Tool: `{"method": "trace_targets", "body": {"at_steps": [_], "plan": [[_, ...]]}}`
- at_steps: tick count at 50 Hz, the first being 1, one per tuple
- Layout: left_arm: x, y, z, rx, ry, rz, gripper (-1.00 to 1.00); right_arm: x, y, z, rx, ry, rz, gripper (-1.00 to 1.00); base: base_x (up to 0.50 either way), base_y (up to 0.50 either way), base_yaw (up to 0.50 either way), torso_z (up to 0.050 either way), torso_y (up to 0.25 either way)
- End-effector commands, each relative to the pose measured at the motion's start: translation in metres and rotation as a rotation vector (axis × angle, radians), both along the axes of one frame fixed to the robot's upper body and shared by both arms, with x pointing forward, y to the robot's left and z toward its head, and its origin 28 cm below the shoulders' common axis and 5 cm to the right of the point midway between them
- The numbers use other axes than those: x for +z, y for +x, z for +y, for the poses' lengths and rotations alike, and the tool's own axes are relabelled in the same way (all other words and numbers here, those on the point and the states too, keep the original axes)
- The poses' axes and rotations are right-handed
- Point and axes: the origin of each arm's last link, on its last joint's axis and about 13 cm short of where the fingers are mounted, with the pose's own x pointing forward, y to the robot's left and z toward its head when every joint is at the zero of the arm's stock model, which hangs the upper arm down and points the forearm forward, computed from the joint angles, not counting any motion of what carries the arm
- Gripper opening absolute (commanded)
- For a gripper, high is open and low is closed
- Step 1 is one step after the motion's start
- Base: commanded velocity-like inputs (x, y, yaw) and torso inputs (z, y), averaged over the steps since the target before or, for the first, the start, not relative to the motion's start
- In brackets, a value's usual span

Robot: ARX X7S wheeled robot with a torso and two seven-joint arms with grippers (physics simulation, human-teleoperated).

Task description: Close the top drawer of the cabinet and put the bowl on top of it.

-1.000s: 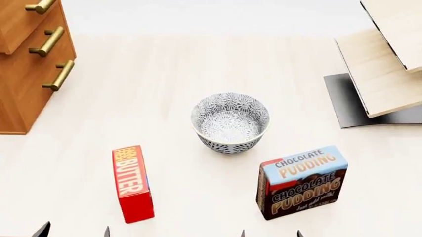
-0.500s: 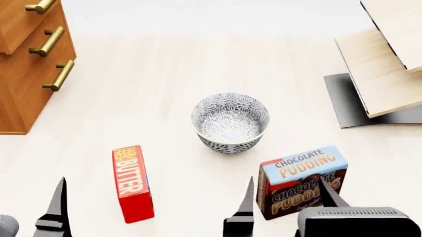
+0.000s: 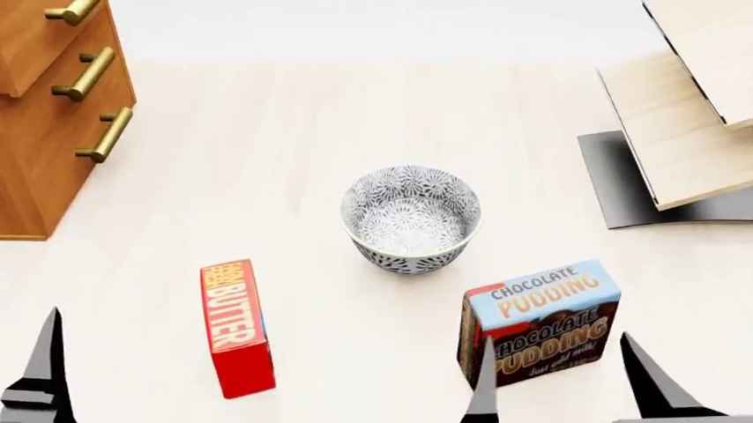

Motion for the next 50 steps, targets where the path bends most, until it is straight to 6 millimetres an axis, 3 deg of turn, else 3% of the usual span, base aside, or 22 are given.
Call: {"method": "trace_targets", "body": {"at_steps": [1,22,24,25,26,29,31,34,50], "plan": [[-0.001,-0.005,0.003,0.009,0.018,0.003,1.0,0.0,-0.004,-0.003,0.007,0.009,-0.01,1.0,0.04,0.0,0.0,0.0,0.0],[-0.008,-0.012,0.001,-0.021,0.038,0.018,1.0,0.001,-0.004,-0.003,0.013,0.017,-0.015,1.0,0.19,0.0,0.0,0.0,0.0],[-0.009,-0.013,0.001,-0.028,0.034,0.023,1.0,-0.011,-0.004,-0.003,0.014,0.015,-0.016,1.0,0.2,0.0,0.0,0.0,0.0],[-0.009,-0.013,0.001,-0.028,0.034,0.022,1.0,-0.004,-0.004,-0.003,0.014,0.016,-0.017,1.0,0.2,0.0,0.0,0.0,0.0],[-0.009,-0.013,0.001,-0.029,0.035,0.023,1.0,-0.018,-0.004,-0.003,0.012,0.015,-0.017,1.0,0.2,0.0,0.0,0.0,0.0],[-0.007,-0.015,0.002,-0.03,0.038,0.018,1.0,0.003,-0.004,-0.003,0.012,0.016,-0.019,1.0,0.2,0.0,0.0,0.0,0.0],[-0.006,-0.015,0.002,-0.028,0.036,0.014,1.0,-0.014,-0.005,-0.002,0.013,0.017,-0.019,1.0,0.2,0.0,0.0,0.0,0.0],[-0.005,-0.017,0.003,-0.026,0.033,0.008,1.0,0.001,-0.005,-0.003,0.013,0.016,-0.017,1.0,0.2,0.0,0.0,0.0,0.0],[-0.005,-0.019,0.005,-0.03,0.04,0.007,1.0,0.003,-0.007,-0.003,0.011,0.019,-0.018,1.0,0.27,0.0,0.0,0.0,0.0]]}}
